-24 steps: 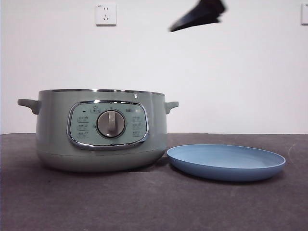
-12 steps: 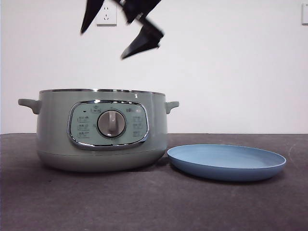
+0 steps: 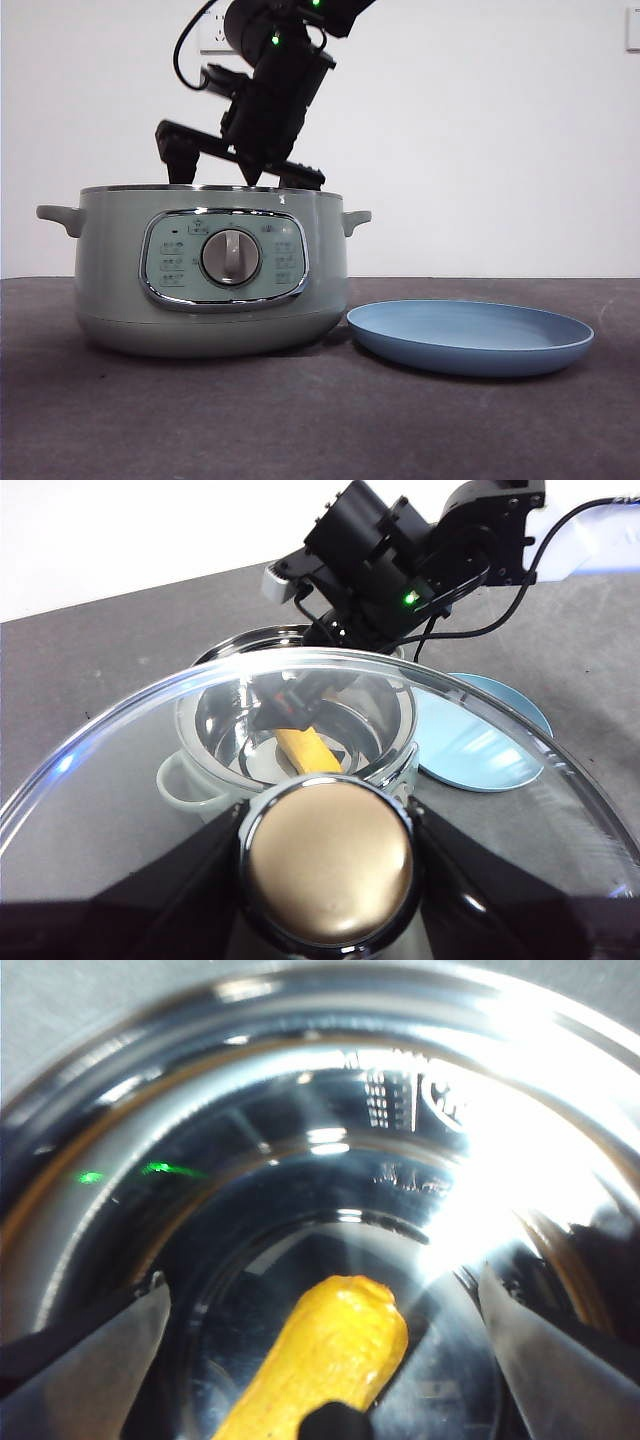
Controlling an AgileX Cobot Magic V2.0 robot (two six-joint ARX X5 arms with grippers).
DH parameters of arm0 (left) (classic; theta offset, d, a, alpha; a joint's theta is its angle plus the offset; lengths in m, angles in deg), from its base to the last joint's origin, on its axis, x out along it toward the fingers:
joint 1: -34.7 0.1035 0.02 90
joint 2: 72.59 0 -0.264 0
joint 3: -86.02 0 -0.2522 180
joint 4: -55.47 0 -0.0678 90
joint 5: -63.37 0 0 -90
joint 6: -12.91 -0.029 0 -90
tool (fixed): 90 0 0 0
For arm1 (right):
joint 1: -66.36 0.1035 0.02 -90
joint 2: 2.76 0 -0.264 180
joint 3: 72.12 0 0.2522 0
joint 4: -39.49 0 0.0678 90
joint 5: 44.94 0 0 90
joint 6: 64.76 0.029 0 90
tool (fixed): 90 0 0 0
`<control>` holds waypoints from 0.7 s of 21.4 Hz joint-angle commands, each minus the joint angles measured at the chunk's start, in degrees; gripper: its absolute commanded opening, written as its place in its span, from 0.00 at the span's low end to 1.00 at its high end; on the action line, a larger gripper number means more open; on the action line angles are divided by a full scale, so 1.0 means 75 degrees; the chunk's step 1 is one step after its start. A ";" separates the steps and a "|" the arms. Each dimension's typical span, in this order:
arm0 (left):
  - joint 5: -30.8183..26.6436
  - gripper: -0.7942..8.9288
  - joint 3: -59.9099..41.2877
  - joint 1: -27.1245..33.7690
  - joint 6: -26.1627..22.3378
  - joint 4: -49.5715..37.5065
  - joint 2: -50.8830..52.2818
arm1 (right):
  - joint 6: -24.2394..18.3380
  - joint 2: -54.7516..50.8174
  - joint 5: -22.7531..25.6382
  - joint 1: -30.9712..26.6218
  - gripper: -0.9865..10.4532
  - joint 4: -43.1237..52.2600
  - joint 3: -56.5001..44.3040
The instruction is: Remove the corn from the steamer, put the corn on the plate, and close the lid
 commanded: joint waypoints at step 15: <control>0.0026 0.07 0.0085 0.0015 -0.0085 -0.0297 0.0076 | -0.0052 0.0533 0.0230 0.0038 0.23 -0.0857 0.0012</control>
